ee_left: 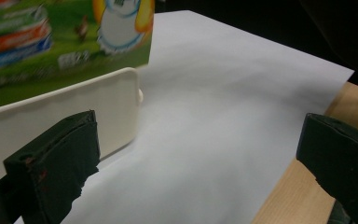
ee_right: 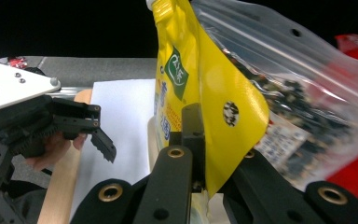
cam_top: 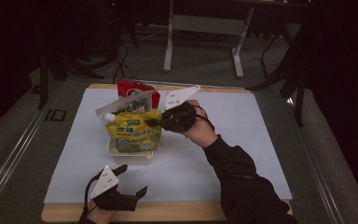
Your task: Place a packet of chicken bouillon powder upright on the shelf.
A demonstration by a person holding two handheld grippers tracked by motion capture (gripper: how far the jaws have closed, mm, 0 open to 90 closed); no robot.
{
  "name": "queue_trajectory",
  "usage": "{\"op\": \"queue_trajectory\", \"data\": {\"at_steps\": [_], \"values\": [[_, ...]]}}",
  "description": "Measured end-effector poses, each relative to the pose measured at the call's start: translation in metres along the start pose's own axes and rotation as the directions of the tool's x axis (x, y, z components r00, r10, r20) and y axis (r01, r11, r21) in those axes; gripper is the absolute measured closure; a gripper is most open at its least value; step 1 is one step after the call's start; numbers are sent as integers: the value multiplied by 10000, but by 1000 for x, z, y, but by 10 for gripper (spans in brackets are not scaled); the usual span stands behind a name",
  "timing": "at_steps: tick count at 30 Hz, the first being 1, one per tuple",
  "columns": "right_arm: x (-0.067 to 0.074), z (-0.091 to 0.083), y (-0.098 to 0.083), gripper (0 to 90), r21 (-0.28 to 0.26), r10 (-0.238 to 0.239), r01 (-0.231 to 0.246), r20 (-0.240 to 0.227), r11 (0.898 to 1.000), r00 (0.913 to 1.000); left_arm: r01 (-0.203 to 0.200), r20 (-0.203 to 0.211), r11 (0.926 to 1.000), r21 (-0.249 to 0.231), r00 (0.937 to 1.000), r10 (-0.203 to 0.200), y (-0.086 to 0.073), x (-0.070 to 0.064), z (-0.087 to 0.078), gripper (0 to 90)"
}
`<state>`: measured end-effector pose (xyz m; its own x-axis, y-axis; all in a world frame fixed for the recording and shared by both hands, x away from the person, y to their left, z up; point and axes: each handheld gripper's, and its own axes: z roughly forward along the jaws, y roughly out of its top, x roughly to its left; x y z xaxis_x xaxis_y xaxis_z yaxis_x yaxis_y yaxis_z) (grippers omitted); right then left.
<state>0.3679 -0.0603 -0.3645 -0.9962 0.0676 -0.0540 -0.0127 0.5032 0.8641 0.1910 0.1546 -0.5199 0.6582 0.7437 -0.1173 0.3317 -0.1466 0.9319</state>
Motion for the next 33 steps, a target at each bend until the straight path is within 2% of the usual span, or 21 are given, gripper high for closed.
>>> {"op": "queue_trajectory", "data": {"at_steps": [6,7,10,14,17,18,19,23,26,30,31,33], "values": [[1,18,-2,900,-67,173,-175,-233,9998,9996,-84,45,9999,64,10000,84,0,-1,1,6],[2,25,-5,900,-73,263,-265,-279,9996,9993,-84,120,9999,93,9999,83,-1,-1,1,6],[2,31,-9,900,-28,378,-379,-346,9993,9987,-110,131,9999,119,9999,109,-1,-2,2,6],[1,46,-25,899,260,793,-783,-410,9966,9960,-133,182,9998,119,9997,131,-1,-2,3,5],[2,50,-34,885,421,817,-802,-354,9959,9960,-166,203,9998,134,9997,163,-1,-2,3,5],[2,50,-37,855,433,852,-838,-328,9955,9958,-147,243,9998,120,9996,144,-1,-2,4,6],[2,49,-39,785,371,1012,-998,-376,9943,9942,-186,239,9997,152,9995,182,-1,-3,4,6],[1,37,-46,588,94,1262,-1263,25,9920,9920,-256,293,9995,185,9993,250,-2,-4,5,6],[1,26,-54,516,97,1325,-1330,414,9911,9903,-315,358,9992,229,9989,306,-2,-5,7,6],[3,12,-72,426,116,1542,-1553,695,9878,9856,-384,496,9989,279,9981,370,-2,-7,10,6],[3,12,-72,426,116,1542,-1553,695,9878,9856,-384,496,9989,279,9981,370,-2,-7,10,6],[5,7,-81,381,105,1699,-1716,924,9851,9811,-431,543,9986,320,9977,413,-2,-8,11,6]]}}
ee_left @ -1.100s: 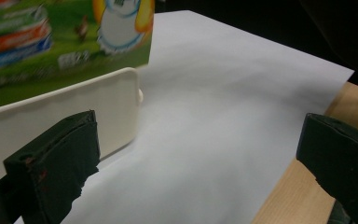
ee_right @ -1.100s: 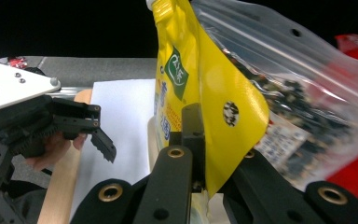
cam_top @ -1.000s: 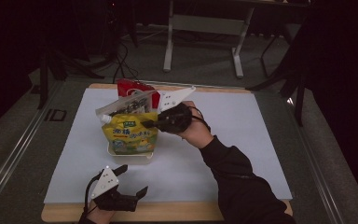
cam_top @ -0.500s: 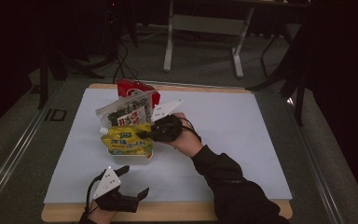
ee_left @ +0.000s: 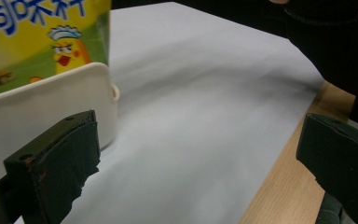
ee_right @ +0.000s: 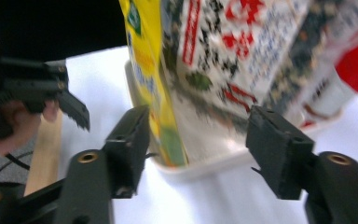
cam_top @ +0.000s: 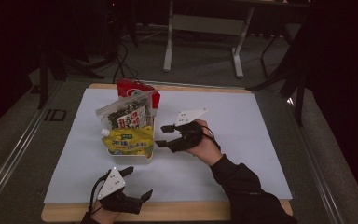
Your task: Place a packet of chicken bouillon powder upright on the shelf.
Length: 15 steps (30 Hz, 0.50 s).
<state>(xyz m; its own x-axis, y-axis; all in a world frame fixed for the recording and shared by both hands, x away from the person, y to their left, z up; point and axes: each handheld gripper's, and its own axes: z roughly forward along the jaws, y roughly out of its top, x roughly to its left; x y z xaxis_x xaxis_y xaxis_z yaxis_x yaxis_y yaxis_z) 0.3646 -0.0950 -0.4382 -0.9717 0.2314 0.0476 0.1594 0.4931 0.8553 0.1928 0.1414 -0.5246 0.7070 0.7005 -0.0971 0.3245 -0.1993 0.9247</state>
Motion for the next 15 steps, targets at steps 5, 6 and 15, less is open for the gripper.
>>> {"op": "queue_trajectory", "data": {"at_steps": [5,6,15], "values": [[-2,-12,-24,276,69,216,-218,304,9997,9993,-72,70,10000,62,9999,72,0,-1,2,6],[-2,-14,-28,258,54,301,-303,275,9995,9992,-102,53,9999,67,9999,102,0,-2,2,6],[0,-20,-63,197,332,838,-839,44,9959,9965,-153,123,9998,120,9998,152,-1,-2,4,6]]}}
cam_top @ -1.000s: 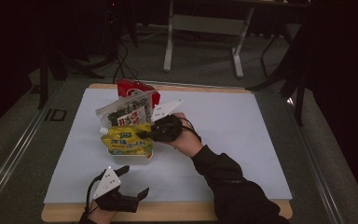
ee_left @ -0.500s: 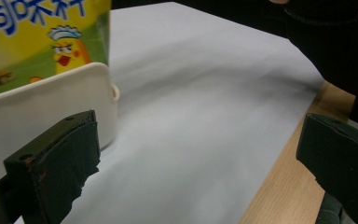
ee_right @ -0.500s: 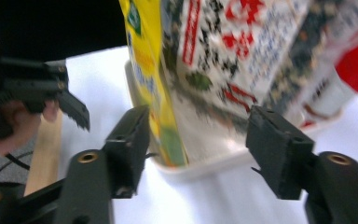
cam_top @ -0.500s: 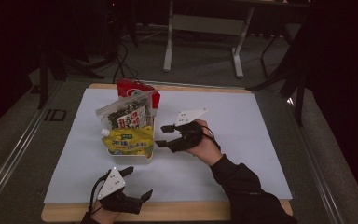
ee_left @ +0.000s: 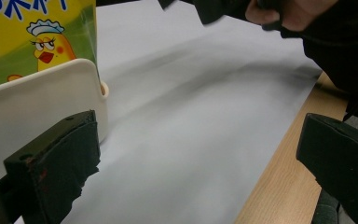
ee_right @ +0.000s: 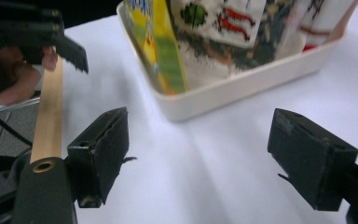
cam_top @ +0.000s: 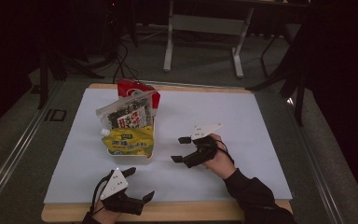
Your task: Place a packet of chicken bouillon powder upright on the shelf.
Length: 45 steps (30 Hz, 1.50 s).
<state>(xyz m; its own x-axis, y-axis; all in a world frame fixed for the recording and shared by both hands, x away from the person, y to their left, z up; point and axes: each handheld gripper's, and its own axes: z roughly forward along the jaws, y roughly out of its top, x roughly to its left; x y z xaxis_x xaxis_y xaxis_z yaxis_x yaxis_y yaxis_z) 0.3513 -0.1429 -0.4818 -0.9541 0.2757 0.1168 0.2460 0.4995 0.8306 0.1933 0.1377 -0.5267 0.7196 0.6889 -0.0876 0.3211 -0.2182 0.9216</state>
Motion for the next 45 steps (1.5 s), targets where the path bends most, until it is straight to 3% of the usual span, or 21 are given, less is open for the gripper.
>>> {"op": "queue_trajectory", "data": {"at_steps": [7,15,21,26,45], "values": [[-2,-5,-26,156,-237,102,-99,98,9997,9999,-87,106,9999,68,9999,86,-1,-1,1,6],[-2,-13,-49,155,111,280,-283,241,9995,9993,-134,234,9998,135,9996,131,-2,-2,3,6],[0,-23,-58,155,219,212,-218,252,9995,9995,-178,318,9997,182,9993,172,-2,-2,3,6],[2,-31,-68,151,247,441,-447,263,9987,9987,-205,361,9996,176,9992,199,-2,-3,4,6],[-1,-54,-96,139,515,737,-791,996,9955,9923,-300,489,9994,144,9984,292,-3,-4,4,6]]}}
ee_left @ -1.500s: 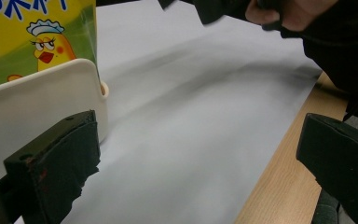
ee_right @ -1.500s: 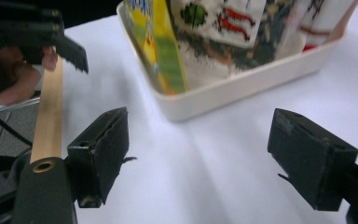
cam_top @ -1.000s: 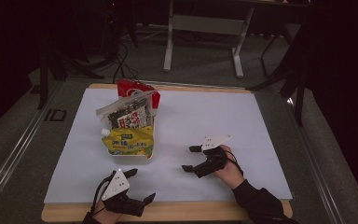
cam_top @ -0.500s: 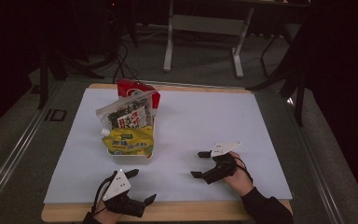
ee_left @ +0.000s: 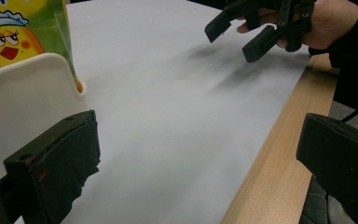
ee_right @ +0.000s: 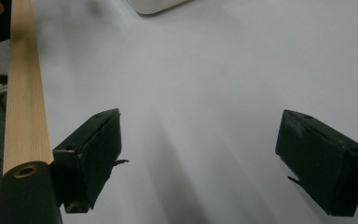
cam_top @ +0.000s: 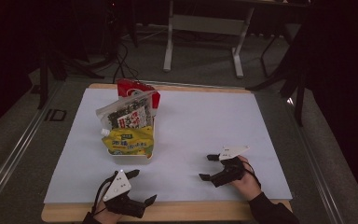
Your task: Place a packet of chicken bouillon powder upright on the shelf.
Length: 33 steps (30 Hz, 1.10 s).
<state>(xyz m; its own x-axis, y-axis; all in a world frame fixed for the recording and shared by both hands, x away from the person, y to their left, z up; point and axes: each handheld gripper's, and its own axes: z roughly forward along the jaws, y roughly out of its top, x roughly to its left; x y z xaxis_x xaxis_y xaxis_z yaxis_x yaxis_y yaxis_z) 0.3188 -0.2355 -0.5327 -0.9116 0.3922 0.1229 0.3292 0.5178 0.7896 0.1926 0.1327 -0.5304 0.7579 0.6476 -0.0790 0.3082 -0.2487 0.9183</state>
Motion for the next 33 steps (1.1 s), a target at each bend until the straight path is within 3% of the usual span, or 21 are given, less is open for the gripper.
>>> {"op": "queue_trajectory", "data": {"at_steps": [14,33], "values": [[-10,-26,-21,140,-568,602,-582,344,9967,9976,-76,59,10000,31,10000,76,-1,-1,1,6],[-11,-23,-22,141,-466,552,-537,322,9975,9980,-225,65,9996,164,9997,224,-4,0,4,6]]}}
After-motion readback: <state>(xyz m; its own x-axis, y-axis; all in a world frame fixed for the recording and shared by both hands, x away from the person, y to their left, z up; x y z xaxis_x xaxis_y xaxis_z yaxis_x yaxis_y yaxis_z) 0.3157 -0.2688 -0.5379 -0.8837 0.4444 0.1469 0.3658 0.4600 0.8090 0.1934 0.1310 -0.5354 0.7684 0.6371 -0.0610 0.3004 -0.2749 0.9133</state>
